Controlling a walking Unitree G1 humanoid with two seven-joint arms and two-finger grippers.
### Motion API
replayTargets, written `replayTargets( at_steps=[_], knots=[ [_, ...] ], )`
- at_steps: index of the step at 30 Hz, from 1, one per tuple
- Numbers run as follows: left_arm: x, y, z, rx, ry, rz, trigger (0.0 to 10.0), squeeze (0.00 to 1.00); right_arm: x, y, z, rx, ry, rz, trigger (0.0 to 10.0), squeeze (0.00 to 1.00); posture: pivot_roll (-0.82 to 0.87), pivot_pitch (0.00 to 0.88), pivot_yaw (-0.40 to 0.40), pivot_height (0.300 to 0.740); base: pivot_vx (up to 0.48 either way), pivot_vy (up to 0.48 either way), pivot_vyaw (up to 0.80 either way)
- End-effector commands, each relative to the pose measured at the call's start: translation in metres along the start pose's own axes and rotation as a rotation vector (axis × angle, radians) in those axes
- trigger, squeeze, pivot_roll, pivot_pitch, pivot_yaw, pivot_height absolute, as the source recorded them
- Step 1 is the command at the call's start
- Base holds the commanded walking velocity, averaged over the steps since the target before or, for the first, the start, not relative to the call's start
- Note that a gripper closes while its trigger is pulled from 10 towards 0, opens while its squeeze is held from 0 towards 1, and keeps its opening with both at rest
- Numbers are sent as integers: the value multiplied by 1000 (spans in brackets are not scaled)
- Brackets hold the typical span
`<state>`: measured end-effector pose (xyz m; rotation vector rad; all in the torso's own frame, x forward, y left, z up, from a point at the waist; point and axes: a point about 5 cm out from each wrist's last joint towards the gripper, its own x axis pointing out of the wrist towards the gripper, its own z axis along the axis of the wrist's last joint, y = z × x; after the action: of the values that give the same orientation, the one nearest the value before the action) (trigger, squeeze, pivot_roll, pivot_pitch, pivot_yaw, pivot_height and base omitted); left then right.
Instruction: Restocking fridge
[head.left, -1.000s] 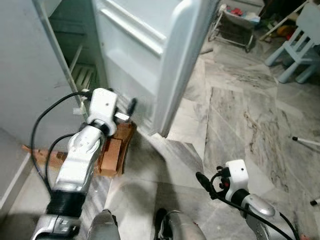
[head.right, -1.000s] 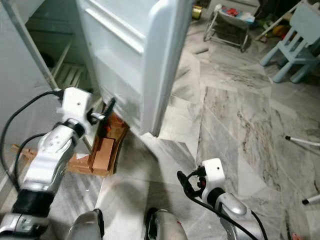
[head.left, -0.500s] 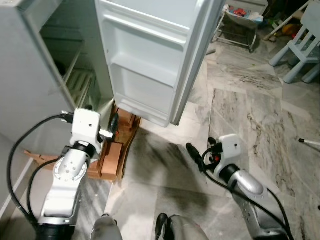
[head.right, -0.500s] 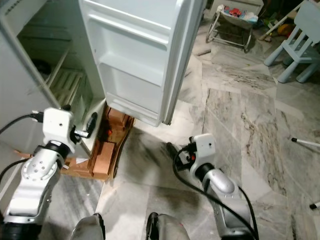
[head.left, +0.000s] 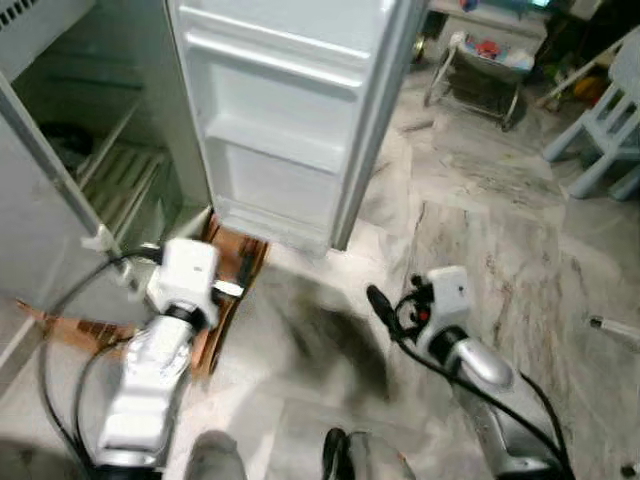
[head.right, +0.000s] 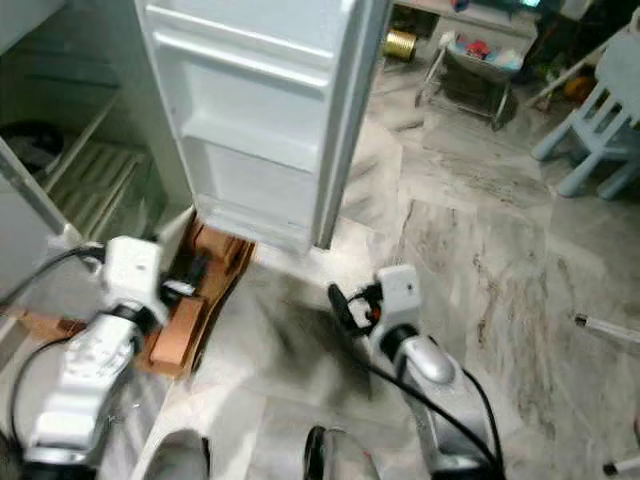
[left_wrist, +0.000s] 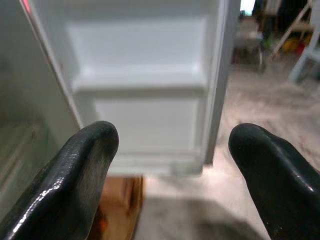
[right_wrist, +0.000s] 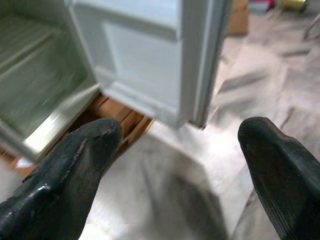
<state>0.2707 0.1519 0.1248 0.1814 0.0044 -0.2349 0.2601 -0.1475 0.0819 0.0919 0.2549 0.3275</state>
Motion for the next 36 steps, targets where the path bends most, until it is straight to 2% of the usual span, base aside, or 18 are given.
replayTargets(
  at_steps=[1,12,20,27,36],
  knots=[
    [0,2,-5,3,26,4,10000,0,-1,3,-3,6,12,6,10000,0,98,117,-112,740,450,0,0],
    [14,7,-3,22,23,-14,10000,0,0,1,1,4,-4,-16,10000,0,85,114,-105,740,469,0,-304],
    [17,4,-7,18,39,-15,10000,0,-2,1,-1,4,1,-23,10000,0,78,108,-104,740,480,0,0],
    [23,0,-7,23,40,-39,10000,0,-2,-1,-1,-1,-3,-34,10000,0,76,106,-106,740,480,0,-617],
    [33,-4,-7,36,38,-63,10000,0,-3,-3,-2,-10,-2,-45,10000,0,68,104,-104,740,480,0,0]
  ],
)
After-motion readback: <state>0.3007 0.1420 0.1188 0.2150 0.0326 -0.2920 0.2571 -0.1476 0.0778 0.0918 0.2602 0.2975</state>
